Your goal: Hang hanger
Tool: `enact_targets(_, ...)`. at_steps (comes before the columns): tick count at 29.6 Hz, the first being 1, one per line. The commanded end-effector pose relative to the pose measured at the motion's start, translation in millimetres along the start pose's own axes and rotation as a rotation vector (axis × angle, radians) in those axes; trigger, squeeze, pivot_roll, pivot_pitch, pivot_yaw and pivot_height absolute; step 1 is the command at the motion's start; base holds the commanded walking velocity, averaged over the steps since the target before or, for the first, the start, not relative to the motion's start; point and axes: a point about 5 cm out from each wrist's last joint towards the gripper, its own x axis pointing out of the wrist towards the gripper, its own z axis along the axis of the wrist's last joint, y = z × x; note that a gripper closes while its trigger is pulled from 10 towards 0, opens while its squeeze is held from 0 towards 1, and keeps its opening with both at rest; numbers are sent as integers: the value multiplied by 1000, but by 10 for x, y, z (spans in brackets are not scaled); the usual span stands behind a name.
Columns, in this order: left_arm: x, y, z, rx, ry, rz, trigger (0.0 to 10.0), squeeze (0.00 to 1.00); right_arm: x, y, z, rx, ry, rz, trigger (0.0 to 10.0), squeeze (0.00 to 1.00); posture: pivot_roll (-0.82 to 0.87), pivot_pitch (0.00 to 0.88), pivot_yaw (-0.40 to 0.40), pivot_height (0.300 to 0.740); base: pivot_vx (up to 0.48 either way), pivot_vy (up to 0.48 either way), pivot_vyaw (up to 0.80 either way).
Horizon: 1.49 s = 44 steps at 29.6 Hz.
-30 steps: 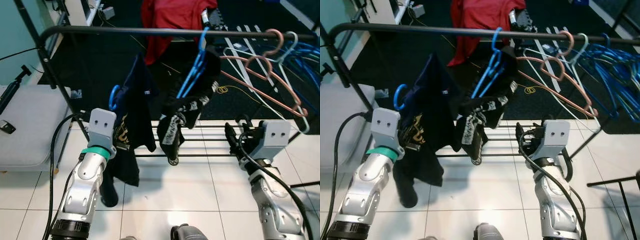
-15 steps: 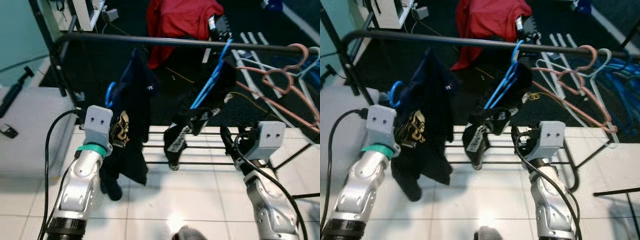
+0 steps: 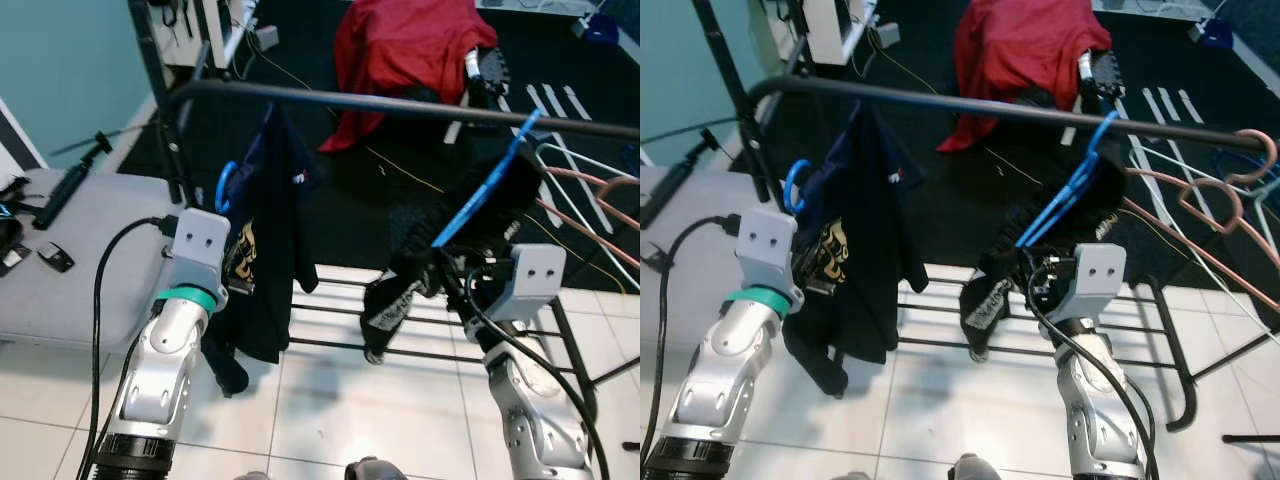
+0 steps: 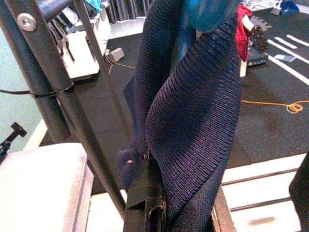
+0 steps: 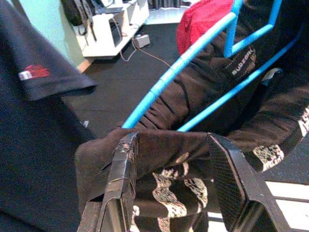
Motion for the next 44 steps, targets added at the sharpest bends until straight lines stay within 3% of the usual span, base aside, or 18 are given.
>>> enact_targets(1, -25, -53, 114, 16, -65, -60, 10000, 0, -27, -37, -29, -1, 8, -18, 10000, 0, -153, 0, 63, 740, 0, 0, 0)
enact_targets(6, -16, -160, 355, 25, -155, -208, 10000, 0, -22, -35, -29, -2, 4, -19, 10000, 0, -144, 0, 61, 740, 0, 0, 0)
enact_targets(10, 8, -187, 424, 20, -172, -237, 10000, 0, -18, -34, -28, -2, 4, -19, 10000, 0, -144, 0, 61, 740, 0, 0, 0)
enact_targets(11, 102, -243, 484, 24, -165, -255, 10000, 0, -6, -19, -29, 0, 3, -15, 10000, 0, -141, 0, 59, 740, 0, 0, 0)
enact_targets(13, 102, -243, 484, 24, -165, -255, 10000, 0, -6, -19, -29, 0, 3, -15, 10000, 0, -141, 0, 59, 740, 0, 0, 0)
enact_targets(14, 249, -306, 533, 6, -141, -261, 10000, 0, 10, 8, -24, 1, 0, -7, 10000, 0, -145, 0, 65, 740, 0, 0, 0)
enact_targets(16, 249, -306, 533, 6, -141, -261, 10000, 0, 10, 8, -24, 1, 0, -7, 10000, 0, -145, 0, 65, 740, 0, 0, 0)
enact_targets(18, 663, -444, 623, -34, -64, -222, 10000, 0, 35, 61, -18, 4, -5, 8, 10000, 0, -151, 0, 68, 740, 0, 0, 0)
enact_targets(20, 663, -444, 623, -34, -64, -222, 10000, 0, 35, 61, -18, 4, -5, 8, 10000, 0, -151, 0, 68, 740, 0, 0, 0)
enact_targets(21, 844, -476, 677, -42, -29, -180, 10000, 0, 45, 84, -13, 3, -6, 15, 10000, 0, -165, 0, 76, 740, 0, 0, 0)
enact_targets(22, 844, -476, 677, -42, -29, -180, 10000, 0, 45, 84, -13, 3, -6, 15, 10000, 0, -165, 0, 76, 740, 0, 0, 0)
enact_targets(24, 1082, -442, 753, -67, 29, -83, 10000, 0, 49, 96, 11, 2, -16, 16, 10000, 0, -182, 0, 91, 740, 0, 0, 0)
enact_targets(26, 1082, -442, 753, -67, 29, -83, 10000, 0, 49, 96, 11, 2, -16, 16, 10000, 0, -182, 0, 91, 740, 0, 0, 0)
enact_targets(32, 1254, -261, 805, -102, 118, 67, 10000, 0, 21, 85, 36, 1, -28, 3, 10000, 0, -199, 0, 103, 740, 0, 0, 0)
enact_targets(38, 1270, -262, 695, -58, 194, 75, 10000, 0, 8, 92, 32, 1, -29, 0, 10000, 0, -202, 1, 106, 740, 0, 0, 0)
enact_targets(39, 1261, -283, 642, -50, 208, 66, 10000, 290, 6, 95, 30, 1, -29, -2, 10000, 0, -201, 4, 106, 740, 0, 0, 0)
enact_targets(40, 1256, -306, 591, -49, 220, 57, 10000, 1000, 4, 96, 29, 2, -29, -3, 10000, 0, -200, 4, 105, 740, 0, 0, 0)
enact_targets(44, 1253, -322, 558, -49, 228, 50, 10000, 1000, 3, 97, 29, 2, -29, -4, 10000, 0, -200, 4, 105, 740, 0, 0, 0)
